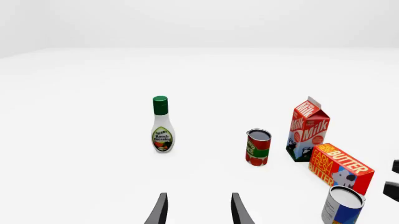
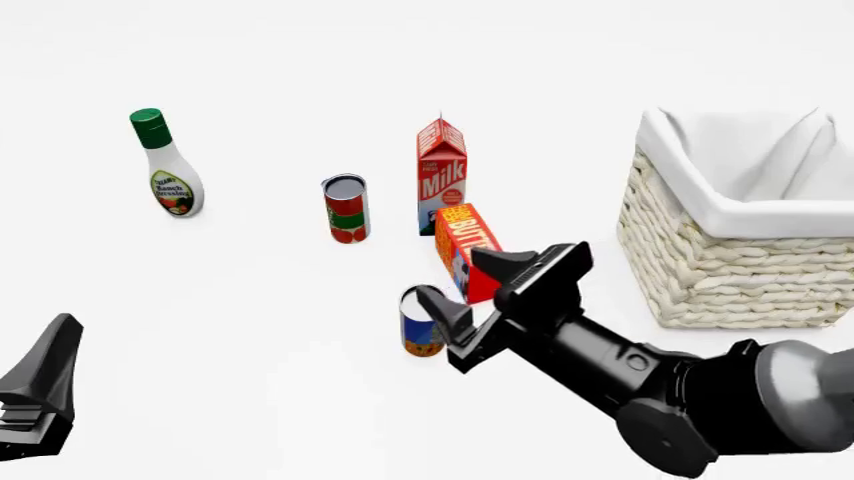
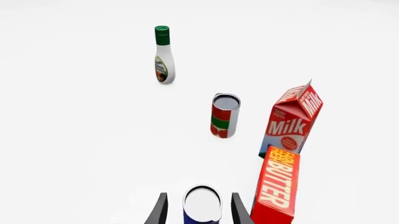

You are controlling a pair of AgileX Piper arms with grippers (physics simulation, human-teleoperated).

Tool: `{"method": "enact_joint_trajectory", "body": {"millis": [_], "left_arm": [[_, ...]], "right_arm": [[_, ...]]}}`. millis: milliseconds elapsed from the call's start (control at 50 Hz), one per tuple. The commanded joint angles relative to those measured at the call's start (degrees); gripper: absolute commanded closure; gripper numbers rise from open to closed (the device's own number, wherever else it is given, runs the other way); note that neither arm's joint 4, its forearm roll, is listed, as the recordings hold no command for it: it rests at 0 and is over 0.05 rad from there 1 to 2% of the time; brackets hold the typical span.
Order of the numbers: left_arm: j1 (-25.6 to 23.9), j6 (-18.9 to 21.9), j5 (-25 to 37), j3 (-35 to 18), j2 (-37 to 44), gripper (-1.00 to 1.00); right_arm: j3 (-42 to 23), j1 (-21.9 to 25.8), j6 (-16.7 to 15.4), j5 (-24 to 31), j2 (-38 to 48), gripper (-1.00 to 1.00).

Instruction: Pick the alphabet soup and place it in the basket.

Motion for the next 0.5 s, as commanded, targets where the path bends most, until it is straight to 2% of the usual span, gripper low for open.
{"method": "enact_joint_trajectory", "body": {"millis": [20, 500], "left_arm": [[0.0, 0.0, 0.0, 0.0, 0.0, -1.0], [0.0, 0.0, 0.0, 0.0, 0.0, -1.0]], "right_arm": [[-0.78, -0.39, 0.2, -0.94, 2.89, -1.0], [-1.48, -1.17, 0.22, -1.71, 5.91, -1.0]]}}
